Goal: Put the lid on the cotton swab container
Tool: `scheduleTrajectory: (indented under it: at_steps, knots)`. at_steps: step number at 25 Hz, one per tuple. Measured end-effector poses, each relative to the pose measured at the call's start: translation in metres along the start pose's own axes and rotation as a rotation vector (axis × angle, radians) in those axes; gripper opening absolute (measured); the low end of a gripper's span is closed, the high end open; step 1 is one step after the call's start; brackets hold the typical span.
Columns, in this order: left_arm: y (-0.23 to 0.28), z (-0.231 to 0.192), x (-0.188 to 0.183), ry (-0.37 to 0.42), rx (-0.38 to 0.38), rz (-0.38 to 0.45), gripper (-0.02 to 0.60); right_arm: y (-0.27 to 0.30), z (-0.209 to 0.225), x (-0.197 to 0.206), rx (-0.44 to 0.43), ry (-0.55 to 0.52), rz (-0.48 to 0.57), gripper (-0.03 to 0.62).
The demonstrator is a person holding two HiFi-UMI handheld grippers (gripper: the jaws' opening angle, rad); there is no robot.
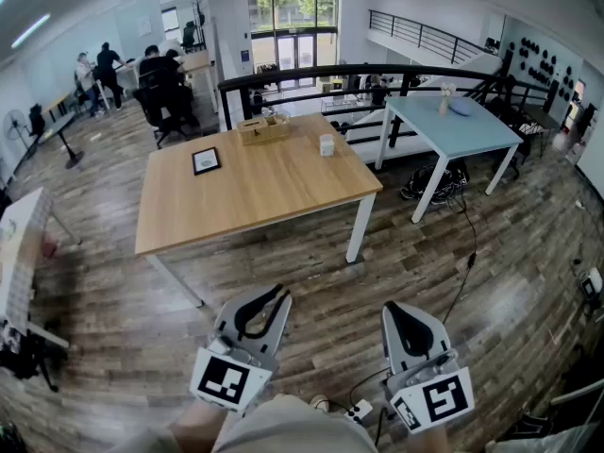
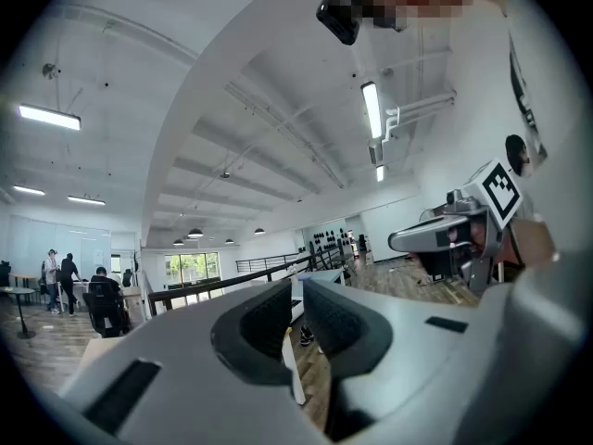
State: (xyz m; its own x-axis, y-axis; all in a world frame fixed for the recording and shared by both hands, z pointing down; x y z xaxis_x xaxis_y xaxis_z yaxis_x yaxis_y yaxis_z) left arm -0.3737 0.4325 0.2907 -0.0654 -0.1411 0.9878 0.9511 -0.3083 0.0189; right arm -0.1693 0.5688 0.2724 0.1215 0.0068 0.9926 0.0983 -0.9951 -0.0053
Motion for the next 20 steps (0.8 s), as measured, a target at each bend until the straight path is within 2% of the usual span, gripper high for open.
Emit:
scheduleTrajectory:
  at_steps: [20]
  knots:
    - [0.036, 0.028, 0.005, -0.013, -0.02, -0.036, 0.055, -0.003, 0.043, 0.021, -0.02, 0.016, -0.043, 0.026]
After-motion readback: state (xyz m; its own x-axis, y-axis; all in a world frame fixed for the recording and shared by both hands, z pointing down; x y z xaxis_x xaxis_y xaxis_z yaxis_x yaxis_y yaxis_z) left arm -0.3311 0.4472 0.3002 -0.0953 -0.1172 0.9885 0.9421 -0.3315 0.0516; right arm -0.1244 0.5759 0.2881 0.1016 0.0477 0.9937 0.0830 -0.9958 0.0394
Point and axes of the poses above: the fingertips, and each gripper's own axes: y forward along the fingers, z to its right, x out of its underside, the point moved 9 cm from there along -y, backward along the fingers, and after that the axes turned 11 degrees about x, right-handed, at the moved point
